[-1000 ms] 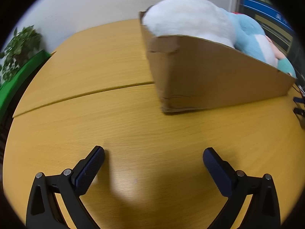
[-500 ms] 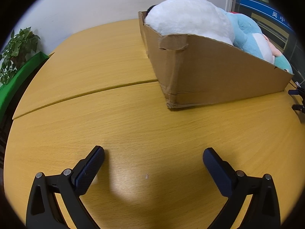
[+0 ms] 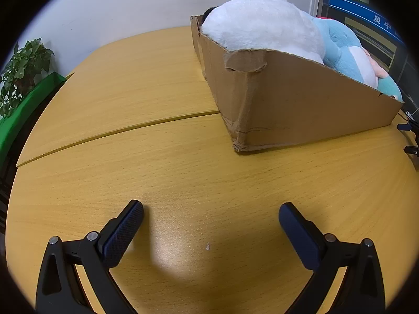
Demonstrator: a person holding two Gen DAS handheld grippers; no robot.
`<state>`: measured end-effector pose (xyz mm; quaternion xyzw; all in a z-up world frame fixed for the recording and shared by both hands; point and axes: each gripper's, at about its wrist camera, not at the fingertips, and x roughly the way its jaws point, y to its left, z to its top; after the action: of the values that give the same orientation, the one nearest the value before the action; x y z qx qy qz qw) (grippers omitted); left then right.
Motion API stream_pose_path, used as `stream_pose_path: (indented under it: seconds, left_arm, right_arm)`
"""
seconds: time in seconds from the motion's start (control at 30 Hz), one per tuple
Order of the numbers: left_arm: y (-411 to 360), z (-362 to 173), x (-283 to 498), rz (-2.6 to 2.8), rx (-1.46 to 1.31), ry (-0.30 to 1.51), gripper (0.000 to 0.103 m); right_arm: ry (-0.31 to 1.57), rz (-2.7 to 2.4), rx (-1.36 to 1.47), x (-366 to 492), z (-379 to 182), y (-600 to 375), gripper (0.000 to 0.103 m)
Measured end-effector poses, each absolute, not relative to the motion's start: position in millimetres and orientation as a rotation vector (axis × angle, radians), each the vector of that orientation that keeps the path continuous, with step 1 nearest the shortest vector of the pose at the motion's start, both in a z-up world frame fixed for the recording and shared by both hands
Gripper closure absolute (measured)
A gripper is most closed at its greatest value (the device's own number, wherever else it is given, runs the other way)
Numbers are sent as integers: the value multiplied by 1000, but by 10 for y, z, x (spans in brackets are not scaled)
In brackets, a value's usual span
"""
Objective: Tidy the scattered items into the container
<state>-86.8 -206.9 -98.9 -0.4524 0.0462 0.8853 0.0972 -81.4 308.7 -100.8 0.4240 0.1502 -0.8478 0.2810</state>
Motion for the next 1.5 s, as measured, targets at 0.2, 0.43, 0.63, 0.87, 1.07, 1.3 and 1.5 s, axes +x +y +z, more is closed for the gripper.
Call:
stream_pose_path:
  seconds: [0.2, 0.43, 0.63, 0.87, 1.07, 1.3, 1.5]
  left_arm:
    - [-2085, -988, -933, 2607, -1333, 146, 0]
    - [-2314, -987, -931, 2633, -1346, 126, 0]
    - [-2545, -1084, -1212, 2682, -1370, 91, 0]
    - [-2540, -1112, -966, 2682, -1366, 92, 0]
    - [-2517, -1110, -942, 2682, -1366, 92, 0]
    - [-2501, -1109, -926, 2683, -1366, 92, 0]
    - [-2492, -1108, -913, 2683, -1366, 93, 0]
  right_arm:
    - [423, -2232, 1118, -847, -1017, 3190, 0]
    - [475, -2129, 1068, -882, -1015, 3385, 0]
    - [463, -2155, 1082, -1011, -1011, 3613, 0]
    - [492, -2106, 1055, -992, -1001, 3664, 0]
    - [517, -2058, 1030, -997, -1002, 3730, 0]
    - [517, -2057, 1030, -998, -1000, 3734, 0]
    - [517, -2057, 1031, -999, -1000, 3735, 0]
